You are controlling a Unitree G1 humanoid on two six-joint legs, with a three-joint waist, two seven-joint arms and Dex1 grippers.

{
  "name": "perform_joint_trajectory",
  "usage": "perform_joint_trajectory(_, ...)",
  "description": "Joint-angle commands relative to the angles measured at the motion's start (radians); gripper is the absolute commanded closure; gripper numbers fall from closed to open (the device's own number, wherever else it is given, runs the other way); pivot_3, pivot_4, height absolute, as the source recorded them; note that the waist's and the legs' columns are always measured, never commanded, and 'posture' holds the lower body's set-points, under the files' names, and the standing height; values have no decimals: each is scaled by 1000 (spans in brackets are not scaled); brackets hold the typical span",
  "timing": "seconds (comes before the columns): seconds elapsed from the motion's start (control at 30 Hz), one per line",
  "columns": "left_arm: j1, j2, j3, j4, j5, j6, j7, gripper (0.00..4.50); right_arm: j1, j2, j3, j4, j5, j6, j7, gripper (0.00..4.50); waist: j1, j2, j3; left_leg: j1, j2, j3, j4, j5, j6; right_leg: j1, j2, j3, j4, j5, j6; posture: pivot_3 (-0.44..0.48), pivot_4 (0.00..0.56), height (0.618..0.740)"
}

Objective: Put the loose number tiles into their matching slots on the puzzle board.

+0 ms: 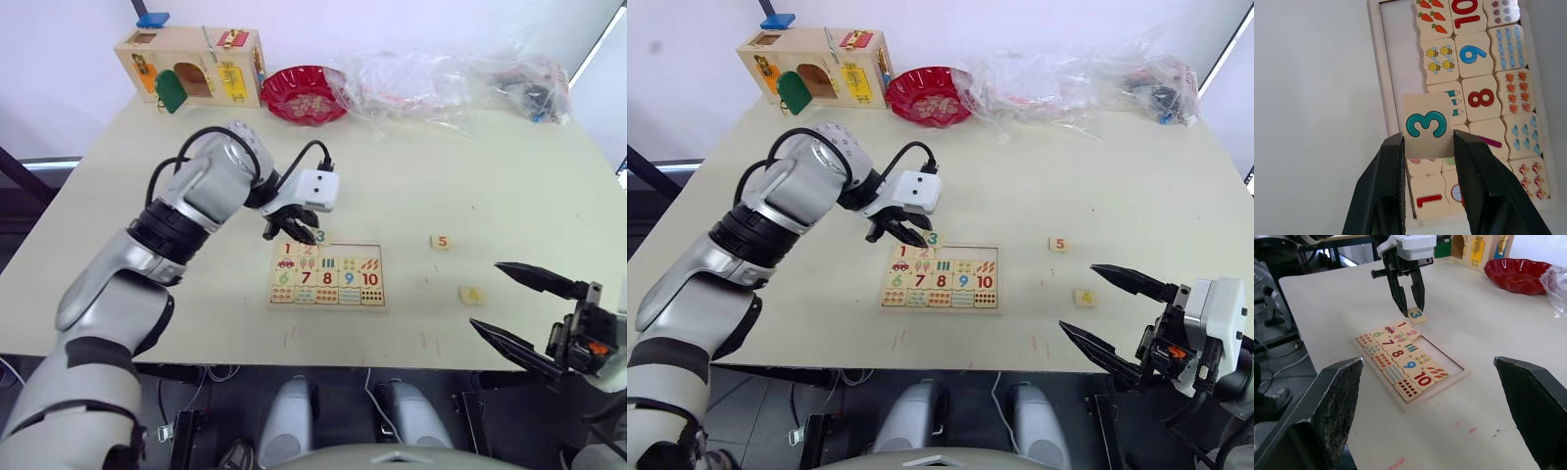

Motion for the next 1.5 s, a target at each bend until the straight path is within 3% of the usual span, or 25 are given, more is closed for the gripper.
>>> perform_joint_trajectory(0.03,-28,-26,-11,12,42,-9,0,3482,0,9,-15,-26,-9,-33,-3,0,1,0,0,0,0,0,0,0,0,0,0,0,0,0,0,0,150,740)
perform_joint_trajectory(0.47,-16,-116,-21,86,135,12,45,3482,-27,21,22,-27,-48,-46,-31,0,1,0,0,0,0,-1,0,0,0,0,0,0,0,0,0,0,150,740)
perform_joint_trajectory(1.5,27,-142,-30,75,180,36,64,3482,-14,29,39,-23,-70,-50,-33,0,1,0,0,0,0,-1,0,0,0,0,0,0,0,0,0,0,150,740)
